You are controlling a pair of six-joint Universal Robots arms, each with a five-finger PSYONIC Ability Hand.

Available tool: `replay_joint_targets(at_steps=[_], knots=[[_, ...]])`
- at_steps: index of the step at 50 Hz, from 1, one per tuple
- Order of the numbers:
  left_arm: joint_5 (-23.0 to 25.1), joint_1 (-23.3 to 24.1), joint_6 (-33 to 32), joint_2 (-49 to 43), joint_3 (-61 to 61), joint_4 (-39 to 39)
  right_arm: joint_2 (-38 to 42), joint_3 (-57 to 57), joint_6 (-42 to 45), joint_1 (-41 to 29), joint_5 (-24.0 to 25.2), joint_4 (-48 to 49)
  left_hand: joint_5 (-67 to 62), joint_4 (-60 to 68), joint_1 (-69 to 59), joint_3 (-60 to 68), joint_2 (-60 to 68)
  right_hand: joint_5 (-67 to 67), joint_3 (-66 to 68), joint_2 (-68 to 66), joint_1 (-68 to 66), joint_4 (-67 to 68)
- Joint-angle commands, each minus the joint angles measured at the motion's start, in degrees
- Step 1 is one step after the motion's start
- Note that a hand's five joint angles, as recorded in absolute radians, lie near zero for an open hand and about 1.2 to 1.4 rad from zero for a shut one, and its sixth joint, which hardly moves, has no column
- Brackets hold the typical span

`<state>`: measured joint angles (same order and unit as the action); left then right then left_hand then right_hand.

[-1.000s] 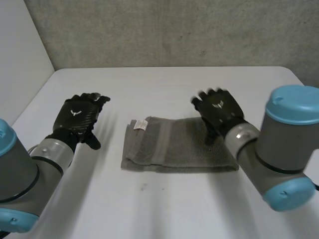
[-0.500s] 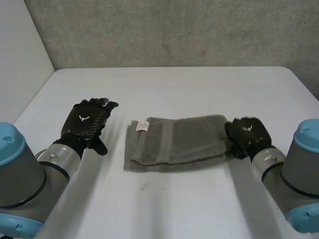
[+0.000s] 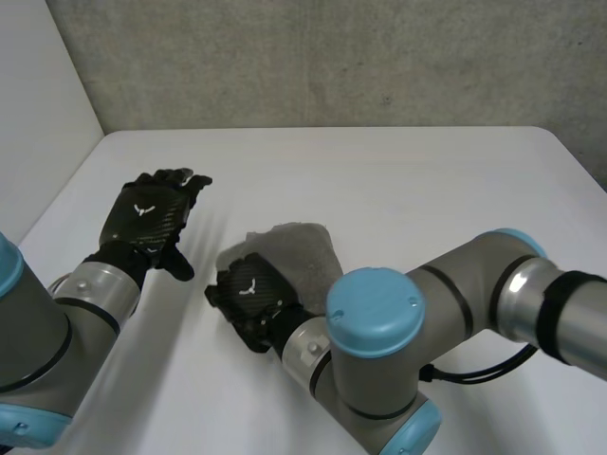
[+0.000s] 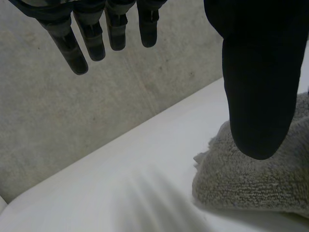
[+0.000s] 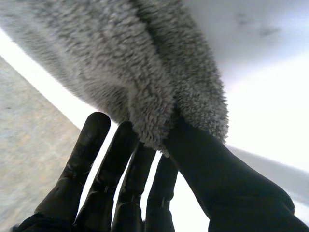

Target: Fold the laundry

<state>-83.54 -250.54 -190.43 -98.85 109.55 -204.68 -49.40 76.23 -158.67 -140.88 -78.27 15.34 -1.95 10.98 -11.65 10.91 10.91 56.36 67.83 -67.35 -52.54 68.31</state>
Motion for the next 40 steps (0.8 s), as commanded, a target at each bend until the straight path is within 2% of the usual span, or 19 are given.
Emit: replay_joint_targets(at_steps=[1, 2, 3, 5, 6, 8, 12, 14, 20, 22, 24, 25, 27, 35, 40], knots=[[0.0, -0.1, 0.7, 1.2, -1.4, 0.0, -2.1, 0.4, 0.1, 0.7, -3.3, -1.1, 0.7, 0.2, 0.4, 0.3, 0.3, -51.2, -52.7, 52.2, 37.4, -53.2], [0.0, -0.1, 0.7, 1.2, -1.4, 0.0, -4.6, 0.8, -0.7, 1.6, -5.8, -1.3, 0.7, 0.2, 0.4, 0.3, 0.3, -56.4, -57.8, 57.3, 42.5, -58.3], [0.0, 0.0, 1.3, 1.1, -2.4, -0.1, -4.7, 0.9, -0.7, 1.6, -5.8, -1.3, 0.6, 0.4, 0.3, 0.5, 0.5, -56.4, -57.8, 57.3, 42.5, -58.3], [0.0, 0.3, 2.0, 1.0, -3.5, 0.2, -9.0, 2.6, -4.3, 6.6, -10.7, -1.4, 0.4, 0.6, 0.1, 0.6, 0.6, -56.4, -57.8, 57.3, 42.5, -58.3], [0.0, 0.5, 3.0, 0.3, -4.7, 0.5, -9.0, 2.6, -4.3, 6.7, -10.7, -1.4, -0.1, 1.1, -0.4, 1.2, 1.1, -56.4, -57.8, 57.3, 42.5, -58.3], [0.0, 0.6, 4.2, -0.3, -5.6, 0.6, -11.8, 3.7, -9.6, 11.1, -12.4, -1.5, -0.3, 1.2, -0.6, 1.3, 1.3, -56.4, -57.8, 57.3, 42.5, -58.3], [0.0, 2.0, 6.7, -4.1, -7.8, 1.0, -12.4, 3.9, -14.4, 13.3, -11.9, -3.4, -0.8, 1.8, -1.1, 1.8, 1.8, -56.4, -57.8, 57.3, 42.5, -58.3], [0.0, 5.6, 8.4, -7.8, -10.6, 2.9, -12.4, 3.4, -16.1, 14.0, -11.4, -4.9, -1.5, 2.4, -1.8, 2.5, 2.5, -56.4, -57.8, 57.3, 42.5, -58.3], [-1.3, 8.8, 9.7, -13.7, -14.4, 8.1, -7.3, -1.5, -18.0, 14.7, -6.8, -11.5, -1.5, 2.4, -1.8, 2.5, 2.5, -56.4, -57.8, 57.3, 42.5, -58.3], [-2.9, 9.5, 10.8, -15.7, -15.8, 10.0, -4.2, -4.7, -17.5, 14.7, -5.4, -14.4, -1.5, 2.4, -1.8, 2.5, 2.5, -56.4, -57.8, 57.3, 42.5, -58.3], [-8.2, 11.2, 13.8, -19.8, -18.7, 14.4, -2.5, -6.4, -17.3, 14.7, -5.1, -15.8, -1.3, 2.3, -1.6, 2.3, 2.3, -56.4, -57.8, 57.3, 42.5, -58.3], [-8.2, 11.2, 13.9, -19.8, -18.8, 14.4, -2.5, -6.4, -17.3, 14.7, -5.1, -15.8, -1.3, 2.3, -1.6, 2.3, 2.3, -56.4, -57.8, 57.3, 42.5, -58.3], [-11.3, 12.2, 15.2, -22.2, -20.7, 16.6, 0.8, -9.7, -17.1, 14.8, -4.7, -18.4, -0.5, 1.4, -0.8, 1.5, 1.5, -56.4, -57.8, 57.3, 42.5, -58.3], [-12.0, 12.3, 14.7, -24.2, -21.9, 16.9, 6.3, -14.1, -11.9, 14.8, -3.8, -21.4, -0.1, 1.1, -0.4, 1.2, 1.2, -56.4, -57.8, 57.3, 42.5, -58.3], [-12.0, 12.3, 13.6, -24.4, -22.3, 17.3, 6.3, -14.3, -7.5, 14.8, -4.3, -21.6, -0.1, 1.1, -0.4, 1.2, 1.2, -56.4, -57.8, 57.3, 42.5, -58.3]])
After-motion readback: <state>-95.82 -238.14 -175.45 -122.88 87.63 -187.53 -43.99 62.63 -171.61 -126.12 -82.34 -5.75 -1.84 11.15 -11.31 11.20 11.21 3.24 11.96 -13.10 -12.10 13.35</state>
